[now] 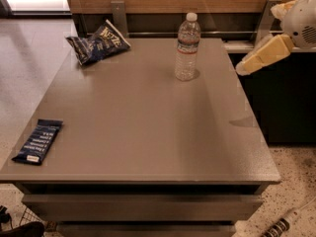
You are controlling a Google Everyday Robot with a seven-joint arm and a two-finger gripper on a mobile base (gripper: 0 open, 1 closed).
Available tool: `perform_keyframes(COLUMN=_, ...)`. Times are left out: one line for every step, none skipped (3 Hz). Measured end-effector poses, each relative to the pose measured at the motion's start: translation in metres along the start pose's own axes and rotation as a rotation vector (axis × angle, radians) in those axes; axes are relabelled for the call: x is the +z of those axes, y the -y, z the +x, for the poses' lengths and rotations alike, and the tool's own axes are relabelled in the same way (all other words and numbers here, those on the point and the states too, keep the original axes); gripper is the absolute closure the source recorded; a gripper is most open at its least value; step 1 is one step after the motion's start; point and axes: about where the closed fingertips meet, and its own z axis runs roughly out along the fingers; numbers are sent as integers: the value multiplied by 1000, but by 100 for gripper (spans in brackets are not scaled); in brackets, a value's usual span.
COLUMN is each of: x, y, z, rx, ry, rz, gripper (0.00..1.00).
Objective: Move water bottle near rxbar blueberry
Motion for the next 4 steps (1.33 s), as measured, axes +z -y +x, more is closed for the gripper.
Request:
perform_keyframes(x=40, y=14, z=-16, rx=76, ry=217, rz=-17, gripper=0)
perform_keyframes(x=71, y=12, z=-24, rx=148, ry=370, rz=-45, gripper=0)
perform_keyframes(x=101, y=3, z=-35, rx=209, ry=494, rz=-78, gripper=0)
perform_keyframes(x=101, y=3, z=-35, rx=209, ry=494, rz=-78, gripper=0)
